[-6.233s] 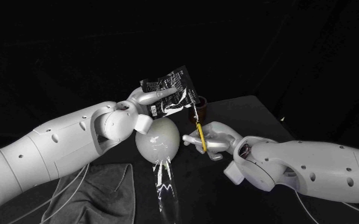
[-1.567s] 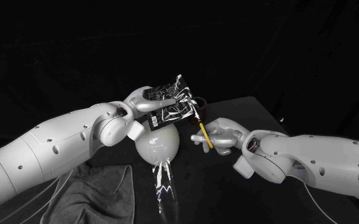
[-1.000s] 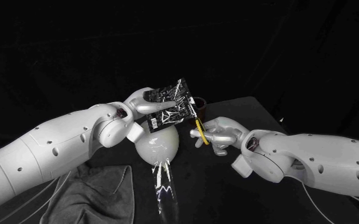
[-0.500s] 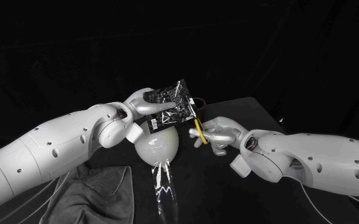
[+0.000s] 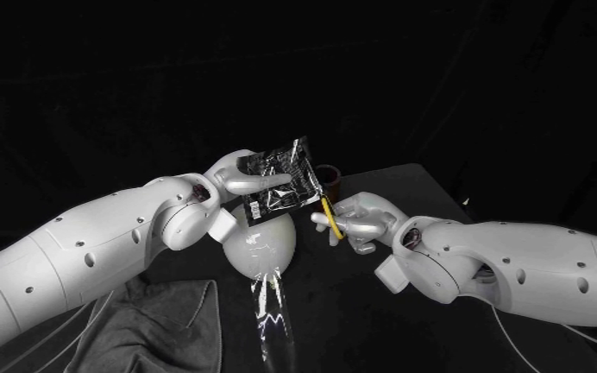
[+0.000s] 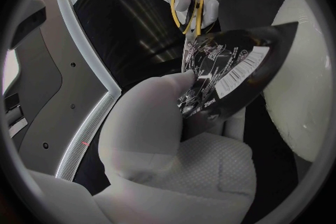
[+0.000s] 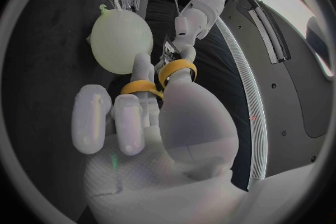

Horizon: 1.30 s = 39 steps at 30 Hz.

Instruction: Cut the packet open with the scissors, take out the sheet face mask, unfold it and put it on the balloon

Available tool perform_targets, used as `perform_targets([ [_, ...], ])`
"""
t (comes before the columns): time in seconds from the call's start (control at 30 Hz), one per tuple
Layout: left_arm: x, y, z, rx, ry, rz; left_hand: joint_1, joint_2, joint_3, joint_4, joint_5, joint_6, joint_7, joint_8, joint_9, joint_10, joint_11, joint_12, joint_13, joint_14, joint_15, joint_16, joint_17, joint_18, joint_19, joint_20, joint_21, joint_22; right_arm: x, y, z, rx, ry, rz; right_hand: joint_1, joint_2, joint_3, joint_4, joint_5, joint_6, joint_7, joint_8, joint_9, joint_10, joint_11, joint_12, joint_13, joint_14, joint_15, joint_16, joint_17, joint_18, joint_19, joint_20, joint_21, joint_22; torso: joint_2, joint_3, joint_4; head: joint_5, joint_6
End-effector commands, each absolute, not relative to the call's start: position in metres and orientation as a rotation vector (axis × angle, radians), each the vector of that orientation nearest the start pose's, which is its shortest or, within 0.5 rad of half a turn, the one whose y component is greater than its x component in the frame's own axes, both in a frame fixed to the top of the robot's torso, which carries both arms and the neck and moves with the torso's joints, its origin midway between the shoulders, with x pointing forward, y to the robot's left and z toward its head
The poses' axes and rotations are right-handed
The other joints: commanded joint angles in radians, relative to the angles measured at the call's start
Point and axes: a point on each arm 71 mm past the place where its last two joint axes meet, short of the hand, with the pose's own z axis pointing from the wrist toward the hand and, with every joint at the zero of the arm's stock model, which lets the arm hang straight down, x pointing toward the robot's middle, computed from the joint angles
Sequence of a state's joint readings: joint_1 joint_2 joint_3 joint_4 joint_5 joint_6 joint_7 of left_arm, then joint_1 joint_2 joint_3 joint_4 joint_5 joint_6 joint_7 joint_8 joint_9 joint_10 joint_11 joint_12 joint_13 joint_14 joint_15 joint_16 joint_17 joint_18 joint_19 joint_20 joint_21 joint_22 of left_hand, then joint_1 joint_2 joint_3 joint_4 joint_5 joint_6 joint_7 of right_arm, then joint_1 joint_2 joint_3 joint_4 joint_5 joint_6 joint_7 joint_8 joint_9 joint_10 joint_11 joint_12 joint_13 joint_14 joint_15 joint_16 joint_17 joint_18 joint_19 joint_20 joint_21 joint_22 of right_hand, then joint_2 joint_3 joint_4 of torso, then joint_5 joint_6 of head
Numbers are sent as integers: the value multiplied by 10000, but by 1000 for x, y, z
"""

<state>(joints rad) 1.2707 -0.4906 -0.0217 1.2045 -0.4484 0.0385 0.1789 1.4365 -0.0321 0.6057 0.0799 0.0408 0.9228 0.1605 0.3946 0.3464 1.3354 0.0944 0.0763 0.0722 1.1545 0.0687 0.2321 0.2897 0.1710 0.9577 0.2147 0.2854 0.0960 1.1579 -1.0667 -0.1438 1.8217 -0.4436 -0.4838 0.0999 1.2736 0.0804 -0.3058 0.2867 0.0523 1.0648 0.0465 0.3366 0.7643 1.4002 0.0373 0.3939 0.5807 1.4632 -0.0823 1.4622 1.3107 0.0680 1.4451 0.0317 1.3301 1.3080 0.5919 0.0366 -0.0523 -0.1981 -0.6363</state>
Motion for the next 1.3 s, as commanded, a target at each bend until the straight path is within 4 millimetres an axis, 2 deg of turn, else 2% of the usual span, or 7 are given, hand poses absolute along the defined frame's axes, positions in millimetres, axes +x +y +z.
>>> perform_targets([
  [0.03,530,85,-163,-4548,18903,-15975,4,81,-7,-41,69,52,4,162,1368,54,-3,57,9,45,-38,60,13,115,87,-3,64,9,406,-231,-213,8683,17206,11568,154,221,-218,13,-40,-113,-2,5,77,931,-657,4,83,686,-49,14,613,-118,-48,-53,-51,1878,3,2,-10,-11,31],
  [0.17,531,86,-163,-4607,18893,-15962,3,83,-7,-43,69,52,4,162,1371,56,-3,56,9,45,-39,60,14,114,88,-4,66,9,406,-231,-212,8616,17137,11587,119,247,-641,2,-35,-600,205,-309,100,307,-442,-412,52,625,105,-116,406,-62,-237,44,-369,1778,2,2,-12,-9,39],
  [0.33,532,87,-163,-4684,18884,-15955,3,83,-7,-43,69,52,4,162,1371,56,-3,56,9,45,-39,60,14,114,88,-4,66,9,408,-233,-212,8625,17023,11559,150,263,-1045,-16,-48,-1447,642,-900,1,-789,-27,-1361,-351,508,449,-301,106,-2,-497,275,-792,1650,-2,8,-4,-15,50],
  [0.37,532,87,-163,-4716,18881,-15956,3,83,-7,-43,69,52,4,162,1371,56,-3,56,9,45,-39,60,14,114,88,-4,66,9,408,-234,-212,8630,17019,11548,178,284,-1243,-20,-36,-1872,911,-1223,-81,-1380,221,-1941,-693,445,683,-376,-27,17,-614,440,-975,1596,-3,8,-4,-19,47],
  [0.57,533,89,-164,-4893,18846,-15954,1,88,-8,-48,69,51,4,163,1377,59,-3,55,9,47,-39,60,17,114,88,-5,68,10,407,-236,-213,8582,17192,11555,127,303,-1556,0,-44,-2241,1190,-1629,-209,-1866,507,-2651,-1259,275,935,-565,-378,113,-899,698,-1427,1459,-2,-3,-15,-48,63],
  [1.03,536,93,-164,-5342,18690,-16100,-2,95,-8,-54,69,48,4,164,1385,62,-3,52,8,47,-40,59,22,112,87,-7,71,11,387,-244,-211,8633,17591,11675,-529,-330,-1090,56,-44,-2525,1465,-2203,-504,-2139,775,-3293,-2239,62,1188,-679,-709,268,-1227,1073,-1928,1299,-2,8,0,-107,84],
  [1.3,538,99,-164,-5571,18603,-16267,-11,108,-4,-60,70,36,9,160,1396,51,3,38,4,31,-34,49,25,107,76,-6,70,10,370,-247,-212,9083,17628,11818,-261,-212,-985,-28,-40,-2048,1283,-2056,-504,-1577,604,-3129,-2411,208,1059,-487,-462,205,-968,1001,-1524,1421,-6,5,-31,-148,87],
])
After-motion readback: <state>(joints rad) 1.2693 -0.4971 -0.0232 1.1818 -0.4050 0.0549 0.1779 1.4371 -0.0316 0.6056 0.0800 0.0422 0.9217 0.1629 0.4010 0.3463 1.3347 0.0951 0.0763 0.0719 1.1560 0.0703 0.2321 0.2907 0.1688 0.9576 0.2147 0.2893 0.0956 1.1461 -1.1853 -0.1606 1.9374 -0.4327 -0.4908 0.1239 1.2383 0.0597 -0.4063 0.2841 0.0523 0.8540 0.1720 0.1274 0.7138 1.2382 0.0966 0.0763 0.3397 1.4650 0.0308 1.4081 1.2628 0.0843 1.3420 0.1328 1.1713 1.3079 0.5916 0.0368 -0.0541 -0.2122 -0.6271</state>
